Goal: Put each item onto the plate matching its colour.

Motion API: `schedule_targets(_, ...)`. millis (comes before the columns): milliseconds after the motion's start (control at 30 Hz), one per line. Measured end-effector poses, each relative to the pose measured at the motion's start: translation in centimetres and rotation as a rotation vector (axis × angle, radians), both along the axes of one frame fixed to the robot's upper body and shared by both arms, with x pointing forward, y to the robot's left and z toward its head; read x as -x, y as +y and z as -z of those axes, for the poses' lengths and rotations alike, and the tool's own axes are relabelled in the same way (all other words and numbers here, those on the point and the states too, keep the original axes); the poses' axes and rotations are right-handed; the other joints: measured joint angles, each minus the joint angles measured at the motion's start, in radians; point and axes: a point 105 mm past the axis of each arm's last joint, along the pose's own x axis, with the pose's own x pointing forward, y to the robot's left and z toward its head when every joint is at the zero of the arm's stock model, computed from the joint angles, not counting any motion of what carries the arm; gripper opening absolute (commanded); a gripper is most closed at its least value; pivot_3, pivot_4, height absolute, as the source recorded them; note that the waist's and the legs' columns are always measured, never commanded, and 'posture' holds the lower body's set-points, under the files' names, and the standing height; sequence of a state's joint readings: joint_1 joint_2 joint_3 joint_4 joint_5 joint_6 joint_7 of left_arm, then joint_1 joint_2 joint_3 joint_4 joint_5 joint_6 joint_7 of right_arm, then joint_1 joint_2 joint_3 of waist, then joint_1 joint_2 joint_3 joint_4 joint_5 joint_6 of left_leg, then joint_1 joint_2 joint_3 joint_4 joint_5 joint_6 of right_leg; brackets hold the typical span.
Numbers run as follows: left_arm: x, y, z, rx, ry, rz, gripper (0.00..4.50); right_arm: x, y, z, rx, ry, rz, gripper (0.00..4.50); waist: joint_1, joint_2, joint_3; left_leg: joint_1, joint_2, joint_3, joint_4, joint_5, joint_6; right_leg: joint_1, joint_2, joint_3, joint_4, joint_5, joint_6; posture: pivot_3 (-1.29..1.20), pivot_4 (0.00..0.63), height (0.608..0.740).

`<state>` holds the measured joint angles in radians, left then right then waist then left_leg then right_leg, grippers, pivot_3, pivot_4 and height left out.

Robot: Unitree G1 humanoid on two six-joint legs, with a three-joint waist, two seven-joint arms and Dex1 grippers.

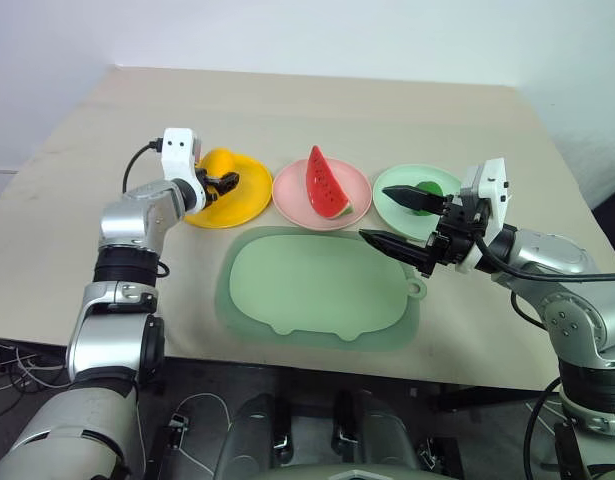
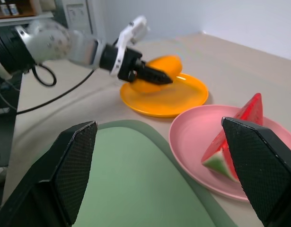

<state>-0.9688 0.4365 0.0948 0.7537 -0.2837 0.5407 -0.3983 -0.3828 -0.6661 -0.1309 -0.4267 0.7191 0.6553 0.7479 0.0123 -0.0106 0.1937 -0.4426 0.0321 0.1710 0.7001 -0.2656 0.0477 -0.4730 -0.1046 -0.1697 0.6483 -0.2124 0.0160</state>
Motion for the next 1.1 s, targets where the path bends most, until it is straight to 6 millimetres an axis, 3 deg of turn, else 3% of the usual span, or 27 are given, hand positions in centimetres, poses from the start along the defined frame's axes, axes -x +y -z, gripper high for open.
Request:
schedule_targets(133, -0.5, -0.2, 0.7, -0.015, -0.002, 0.001, 3.38, -0.1, -0.1, 0.0, -0.002, -0.001, 0.012, 4.5, 0.001, -0.001, 0.0, 0.0, 0.0, 0.0, 0.0, 0.0, 0.0, 0.0, 0.0, 0.0, 0.0, 0.0, 0.0, 0.0, 0.15, 0.696)
schedule_targets(200, -0.7, -0.3, 0.7, -0.019, -0.005, 0.006, 4.09, -0.1, -0.1, -0.1, -0.004, -0.002, 0.019, 4.5, 0.0, -0.001, 0.0, 0.0, 0.0, 0.0, 0.0, 0.0, 0.0, 0.0, 0.0, 0.0, 0.0, 0.0, 0.0, 0.0, 0.15, 0.696)
schedule_targets(267, -0.7, -0.5, 1.1, -0.013, 0.009, 0.018, 4.49, -0.2, -0.2, -0.1, -0.004, -0.002, 0.023, 4.5, 0.0, -0.001, 0.0, 0.0, 0.0, 0.0, 0.0, 0.0, 0.0, 0.0, 0.0, 0.0, 0.0, 0.0, 0.0, 0.0, 0.15, 0.696)
schedule_targets(367, -0.6, -0.8, 2.0, -0.005, 0.036, 0.031, 4.49, -0.2, -0.2, -0.1, -0.003, 0.001, 0.028, 4.5, -0.001, -0.001, 0.0, 0.0, 0.0, 0.0, 0.0, 0.0, 0.001, 0.0, 0.0, 0.0, 0.001, 0.0, 0.0, 0.0, 0.15, 0.696)
schedule_targets(600, -0.1, 0.4, 0.8, -0.056, -0.013, 0.035, 4.49, -0.2, -0.2, -0.1, -0.002, 0.0, 0.027, 4.5, -0.002, -0.001, 0.0, 0.0, 0.0, 0.0, 0.0, 0.0, 0.001, 0.0, 0.0, 0.0, 0.001, 0.0, 0.0, 0.0, 0.15, 0.696)
schedule_targets(833, 4.1, 1.9, -1.2, -0.095, -0.006, 0.087, 4.49, 0.2, -0.7, 0.2, -0.007, 0.012, 0.037, 4.5, -0.007, -0.001, 0.0, 0.0, 0.0, 0.0, 0.0, 0.0, 0.001, 0.0, 0.0, 0.0, 0.002, 0.0, 0.0, 0.0, 0.15, 0.696)
schedule_targets(1000, 8.1, 1.4, -4.3, 0.029, -0.129, 0.271, 4.49, 0.6, -0.9, -0.1, -0.028, 0.012, 0.027, 4.5, -0.001, -0.001, 0.0, 0.001, 0.0, -0.001, 0.001, -0.001, -0.001, 0.001, -0.001, 0.0, 0.001, 0.0, 0.0, 0.0, 0.15, 0.696)
schedule_targets(1100, 10.1, 0.8, -4.4, 0.054, -0.192, 0.387, 4.49, 0.6, -1.1, 0.3, -0.024, 0.024, 0.037, 4.5, 0.001, -0.001, 0.0, 0.001, 0.0, -0.001, 0.001, -0.001, -0.002, 0.002, -0.001, 0.0, 0.001, 0.0, 0.0, 0.0, 0.15, 0.696)
